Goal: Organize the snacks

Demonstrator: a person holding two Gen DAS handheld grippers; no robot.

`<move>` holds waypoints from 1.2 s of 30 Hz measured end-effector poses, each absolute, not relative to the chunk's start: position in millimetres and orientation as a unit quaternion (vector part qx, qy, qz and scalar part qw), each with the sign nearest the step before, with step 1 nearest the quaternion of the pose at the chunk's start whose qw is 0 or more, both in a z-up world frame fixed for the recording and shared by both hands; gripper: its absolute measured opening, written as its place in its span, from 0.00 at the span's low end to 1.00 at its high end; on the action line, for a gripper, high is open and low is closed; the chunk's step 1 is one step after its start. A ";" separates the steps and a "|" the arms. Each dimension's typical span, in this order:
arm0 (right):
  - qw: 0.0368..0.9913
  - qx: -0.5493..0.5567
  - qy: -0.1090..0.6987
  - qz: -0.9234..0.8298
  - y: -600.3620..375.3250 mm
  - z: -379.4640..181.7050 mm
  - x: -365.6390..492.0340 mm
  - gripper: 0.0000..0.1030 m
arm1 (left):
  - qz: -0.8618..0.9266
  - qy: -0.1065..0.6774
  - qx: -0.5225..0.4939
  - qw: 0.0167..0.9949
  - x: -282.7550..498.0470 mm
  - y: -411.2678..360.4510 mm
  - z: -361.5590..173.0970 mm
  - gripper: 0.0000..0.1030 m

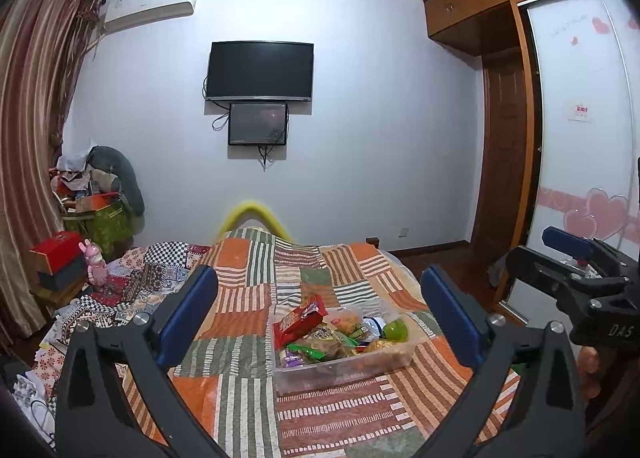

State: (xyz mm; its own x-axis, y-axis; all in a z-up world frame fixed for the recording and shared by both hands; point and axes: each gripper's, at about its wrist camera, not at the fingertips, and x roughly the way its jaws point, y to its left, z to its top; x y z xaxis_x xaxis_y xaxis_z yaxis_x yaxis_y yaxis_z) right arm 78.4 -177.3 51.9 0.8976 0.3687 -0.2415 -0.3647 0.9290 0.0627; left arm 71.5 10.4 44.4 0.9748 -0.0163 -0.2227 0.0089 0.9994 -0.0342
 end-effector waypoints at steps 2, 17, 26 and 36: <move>0.975 0.006 0.126 0.185 -176.9 51.6 79.3 1.00 | -0.005 0.112 -0.018 0.994 70.3 9.7 44.4 1.00; 0.977 0.002 0.124 0.176 -180.7 47.1 76.8 1.00 | -0.004 0.111 -0.018 0.994 70.3 9.1 45.3 1.00; 0.977 0.004 0.124 0.173 -183.5 48.0 75.9 1.00 | -0.004 0.113 -0.017 0.993 70.9 5.2 42.8 1.00; 0.977 0.001 0.127 0.169 -183.7 47.3 75.4 1.00 | -0.015 0.113 -0.022 0.993 69.0 5.7 40.9 1.00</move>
